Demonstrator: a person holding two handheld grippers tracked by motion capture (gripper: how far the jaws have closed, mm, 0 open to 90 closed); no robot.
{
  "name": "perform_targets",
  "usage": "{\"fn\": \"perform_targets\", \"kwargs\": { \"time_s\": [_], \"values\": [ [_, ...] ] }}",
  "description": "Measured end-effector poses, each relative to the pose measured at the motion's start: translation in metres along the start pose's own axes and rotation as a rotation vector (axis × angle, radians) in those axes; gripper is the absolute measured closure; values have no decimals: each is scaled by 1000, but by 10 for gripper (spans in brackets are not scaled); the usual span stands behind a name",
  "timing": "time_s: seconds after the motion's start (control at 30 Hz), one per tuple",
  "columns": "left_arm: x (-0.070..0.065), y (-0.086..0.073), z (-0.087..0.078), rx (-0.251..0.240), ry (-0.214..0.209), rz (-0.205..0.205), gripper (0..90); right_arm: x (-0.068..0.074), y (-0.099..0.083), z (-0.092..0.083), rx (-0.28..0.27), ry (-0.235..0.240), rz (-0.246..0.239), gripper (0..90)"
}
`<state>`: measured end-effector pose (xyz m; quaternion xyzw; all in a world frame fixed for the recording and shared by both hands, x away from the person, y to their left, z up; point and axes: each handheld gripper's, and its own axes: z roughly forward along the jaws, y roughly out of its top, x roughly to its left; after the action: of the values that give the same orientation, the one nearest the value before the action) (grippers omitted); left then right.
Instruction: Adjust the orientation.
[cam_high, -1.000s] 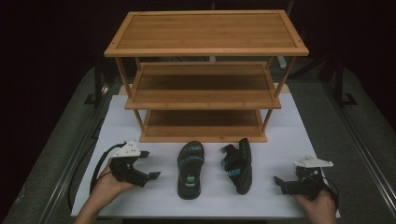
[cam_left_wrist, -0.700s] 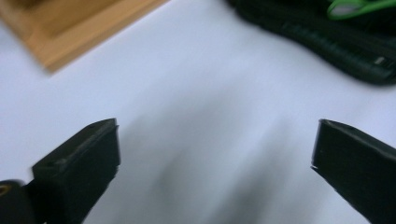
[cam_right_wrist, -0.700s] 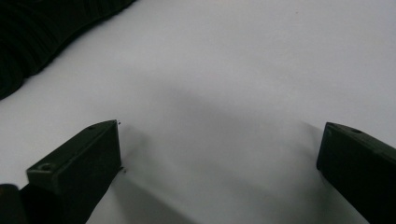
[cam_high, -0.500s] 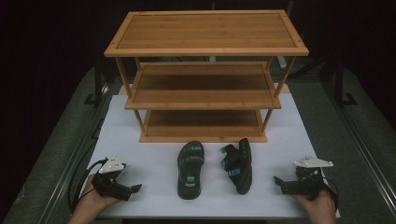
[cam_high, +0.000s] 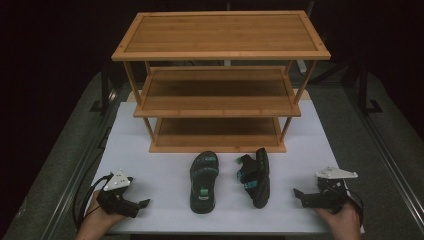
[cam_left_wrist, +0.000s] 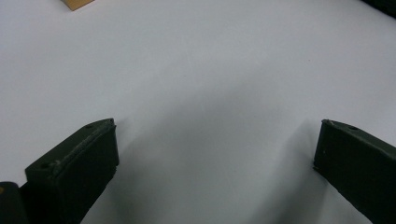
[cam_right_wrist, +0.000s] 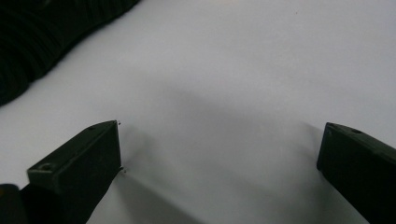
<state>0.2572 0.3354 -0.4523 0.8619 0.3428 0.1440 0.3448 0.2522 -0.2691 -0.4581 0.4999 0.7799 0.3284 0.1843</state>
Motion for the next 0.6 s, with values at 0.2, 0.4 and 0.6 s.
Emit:
{"fn": "perform_targets", "kwargs": {
  "time_s": [0.2, 0.4, 0.6],
  "values": [
    [-1, -1, 0, -3, 2, 2, 0, 5, 11, -7, -10, 23, -14, 126],
    [-1, -1, 0, -4, 2, 1, 0, 14, 24, -22, -62, 82, -52, 369],
    [0, -1, 0, -2, 1, 0, 0, 24, 40, -32, -107, 182, -105, 785]
  ]
}}
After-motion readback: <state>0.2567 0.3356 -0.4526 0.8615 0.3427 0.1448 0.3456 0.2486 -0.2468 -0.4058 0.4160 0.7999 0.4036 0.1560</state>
